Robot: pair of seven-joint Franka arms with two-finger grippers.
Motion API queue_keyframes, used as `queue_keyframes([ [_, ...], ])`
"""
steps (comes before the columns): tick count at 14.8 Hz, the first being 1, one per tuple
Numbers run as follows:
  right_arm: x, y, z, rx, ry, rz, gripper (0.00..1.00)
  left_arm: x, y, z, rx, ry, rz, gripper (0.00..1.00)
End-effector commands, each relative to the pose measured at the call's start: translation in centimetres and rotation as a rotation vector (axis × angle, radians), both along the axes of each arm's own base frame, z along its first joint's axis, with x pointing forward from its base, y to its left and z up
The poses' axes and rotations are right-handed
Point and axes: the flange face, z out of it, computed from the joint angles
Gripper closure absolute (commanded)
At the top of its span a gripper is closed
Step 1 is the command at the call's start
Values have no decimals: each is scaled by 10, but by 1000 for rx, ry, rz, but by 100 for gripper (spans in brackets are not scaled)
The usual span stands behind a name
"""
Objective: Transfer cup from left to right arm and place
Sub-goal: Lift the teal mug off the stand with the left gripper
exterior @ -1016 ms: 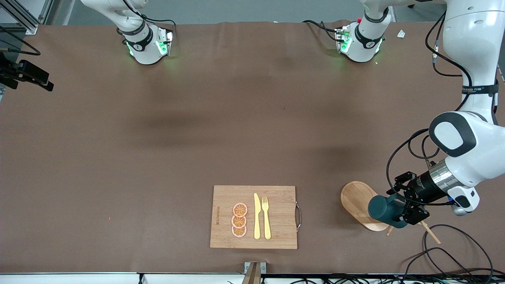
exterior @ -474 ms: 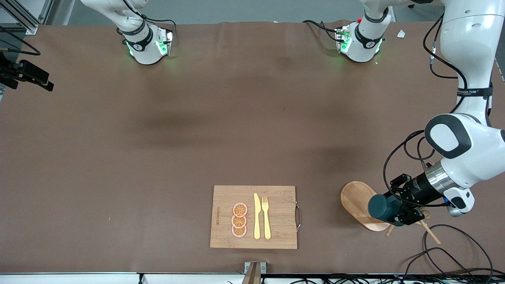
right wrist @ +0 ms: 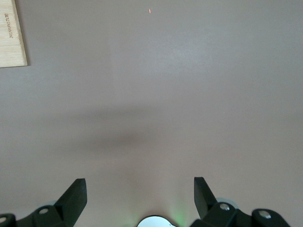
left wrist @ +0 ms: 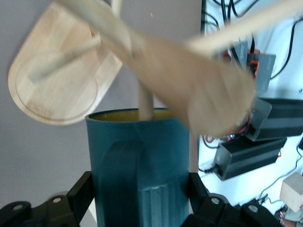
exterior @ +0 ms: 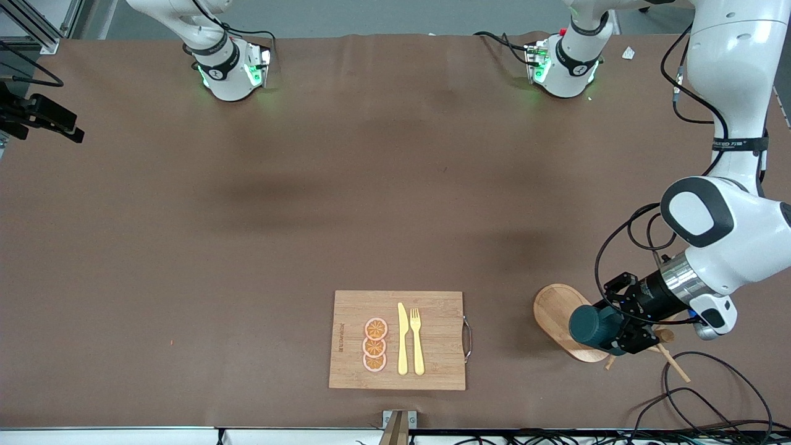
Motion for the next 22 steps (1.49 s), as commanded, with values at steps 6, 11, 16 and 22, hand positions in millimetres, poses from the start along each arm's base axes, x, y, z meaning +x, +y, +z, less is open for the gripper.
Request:
queue_keyframes([
  [6, -6, -1, 1, 14, 0, 6, 0, -31, -84, 51, 77, 74, -97, 24],
  [11, -6, -2, 1, 13, -2, 5, 0, -66, -203, 54, 108, 147, -56, 24],
  [16, -4, -2, 8, 11, -17, -1, 0, -122, -320, 37, 268, 113, -161, 26],
  [22, 1, -8, 0, 11, -2, -20, 0, -203, -439, -9, 506, -8, -302, 27],
])
